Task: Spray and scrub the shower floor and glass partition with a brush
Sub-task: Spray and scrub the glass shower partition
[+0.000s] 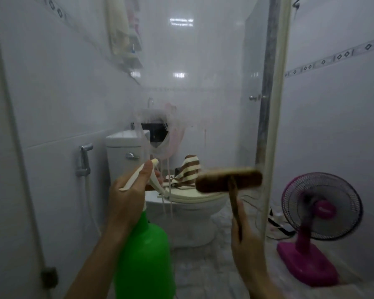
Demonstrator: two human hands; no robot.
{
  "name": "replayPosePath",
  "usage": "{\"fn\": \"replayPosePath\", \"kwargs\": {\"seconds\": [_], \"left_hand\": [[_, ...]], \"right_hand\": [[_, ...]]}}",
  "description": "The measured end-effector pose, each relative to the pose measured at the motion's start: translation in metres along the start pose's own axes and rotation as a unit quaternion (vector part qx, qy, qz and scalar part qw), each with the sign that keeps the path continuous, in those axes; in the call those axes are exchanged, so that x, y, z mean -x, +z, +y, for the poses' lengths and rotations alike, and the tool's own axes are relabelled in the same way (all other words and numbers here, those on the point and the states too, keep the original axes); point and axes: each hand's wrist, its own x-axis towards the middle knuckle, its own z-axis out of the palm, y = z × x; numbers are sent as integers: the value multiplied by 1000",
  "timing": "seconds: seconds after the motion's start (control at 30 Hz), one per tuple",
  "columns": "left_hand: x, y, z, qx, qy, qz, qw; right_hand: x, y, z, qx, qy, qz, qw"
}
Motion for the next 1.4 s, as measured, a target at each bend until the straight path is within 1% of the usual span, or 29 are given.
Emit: {"fn": "replayPosePath", "kwargs": {"seconds": [0.07,0.1,0.2,0.27,0.3,0.37,0.43,0.53,0.6,0.63,0.7,0.77,0.83,0.9,1.0,1.07,1.13,1.2,1.27,1.3,1.33,1.4], "left_hand": [[6,-10,-6,-3,-15,8,1000],[7,-15,-9,-10,-19,13,1000],[8,-32,-11,-9,-21,36,999],[6,-44,-13,-10,-9,47,999],[5,-50,-14,-18,-3,52,998],[1,-60,-17,-28,7,56,998],[-1,-67,-21,-9,9,59,998],[2,-74,-29,-18,51,69,996],[8,-79,-29,-34,76,55,995],[9,-82,-27,-32,84,48,995],[8,-86,-20,-29,75,43,996],[5,-88,-10,-48,58,57,996],[3,-91,-5,-66,53,79,993],[5,-99,-4,-67,59,91,992],[11,-110,-9,-29,46,90,994],[19,-116,-11,-12,29,112,993],[25,-120,-14,-13,19,122,992],[32,-124,-19,-33,11,124,992],[37,-126,-25,-55,5,127,990],[39,-127,-28,-60,5,128,990],[40,-127,-31,-61,6,128,990],[43,-124,-34,-48,4,130,990]], "right_hand": [[44,8,3,-4,39,-36,999],[38,14,-5,0,40,-34,999],[-35,35,-59,0,-45,17,999],[-80,45,-98,-12,-81,44,996],[-85,51,-107,-16,-93,58,994],[-63,72,-100,-23,-99,67,993],[-2,93,-71,-34,-97,50,993],[76,109,-35,-6,-67,-19,998],[85,111,-35,17,-49,-38,998],[76,109,-45,21,-61,-45,997],[30,103,-82,8,-104,-52,993],[-30,97,-126,9,-149,-40,988],[-67,87,-154,28,-190,-32,981],[-63,81,-138,48,-195,-39,979],[-2,64,-77,37,-134,-74,988],[19,58,-66,31,-114,-101,988],[-9,66,-94,40,-150,-77,985],[-58,83,-148,58,-226,-49,971],[-97,94,-200,89,-270,-53,957],[-105,99,-210,100,-276,-57,954],[-104,102,-207,106,-275,-61,954],[-71,98,-160,90,-256,-74,960]]}}
